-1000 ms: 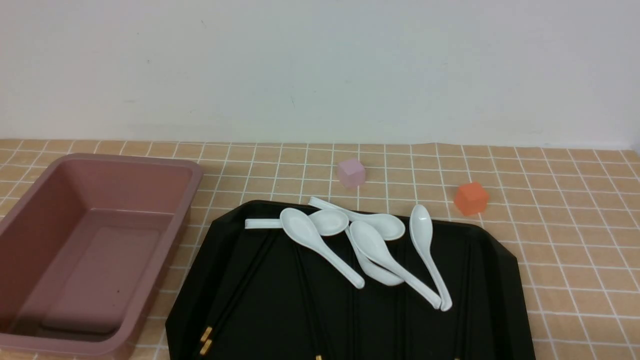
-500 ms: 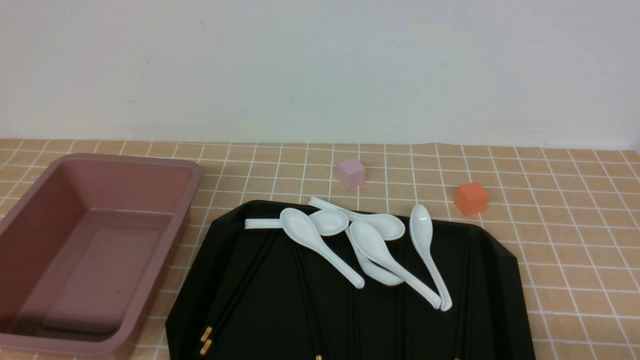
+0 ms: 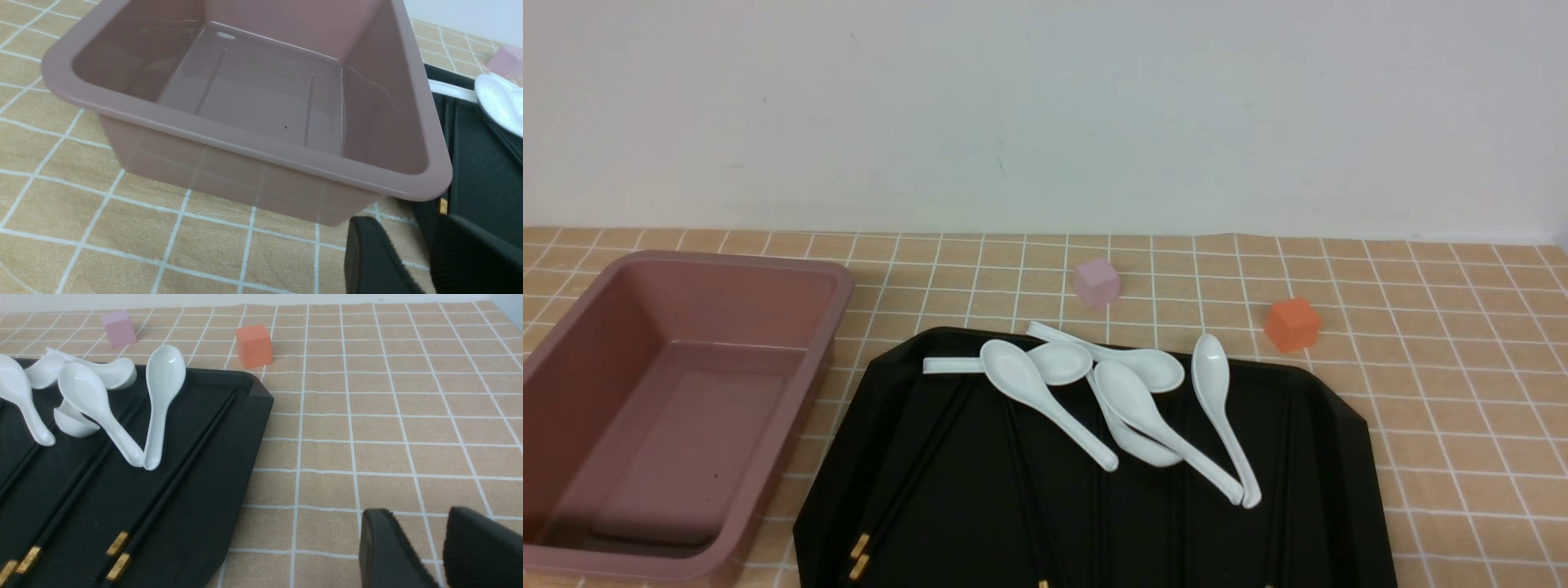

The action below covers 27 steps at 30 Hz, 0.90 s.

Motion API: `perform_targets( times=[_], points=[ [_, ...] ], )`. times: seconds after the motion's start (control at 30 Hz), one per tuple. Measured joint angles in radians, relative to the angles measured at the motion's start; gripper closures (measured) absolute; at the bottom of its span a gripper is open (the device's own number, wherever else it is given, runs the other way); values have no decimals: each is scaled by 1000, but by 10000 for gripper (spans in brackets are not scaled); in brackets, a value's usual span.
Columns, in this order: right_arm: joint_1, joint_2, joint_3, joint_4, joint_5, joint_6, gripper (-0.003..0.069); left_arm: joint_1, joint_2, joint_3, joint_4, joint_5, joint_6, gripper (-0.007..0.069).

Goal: On brown tablecloth take chopsticks from black tray and put them in box.
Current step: 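Reach over to the black tray and grasp a pair of chopsticks with the left gripper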

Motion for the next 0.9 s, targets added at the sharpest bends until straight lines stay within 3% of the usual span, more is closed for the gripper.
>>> perform_targets(
  times=[0.2, 0.37, 0.5, 0.73, 0.8, 0.87, 0.9],
  points=[
    [0, 0, 0, 0, 0, 0, 419, 0, 0, 0, -55, 0, -34, 385],
    [0, 0, 0, 0, 0, 0, 419, 0, 0, 0, -466, 0, -315, 385],
    [0, 0, 0, 0, 0, 0, 419, 0, 0, 0, -712, -20, -442, 385],
    [0, 0, 0, 0, 0, 0, 419, 0, 0, 0, -793, -69, -468, 393],
    [0, 0, 0, 0, 0, 0, 419, 0, 0, -3, -848, -88, -460, 431],
    [0, 0, 0, 0, 0, 0, 419, 0, 0, -48, -897, -82, -379, 516],
    [0, 0, 0, 0, 0, 0, 419, 0, 0, -48, -897, -82, -379, 516]
  ],
)
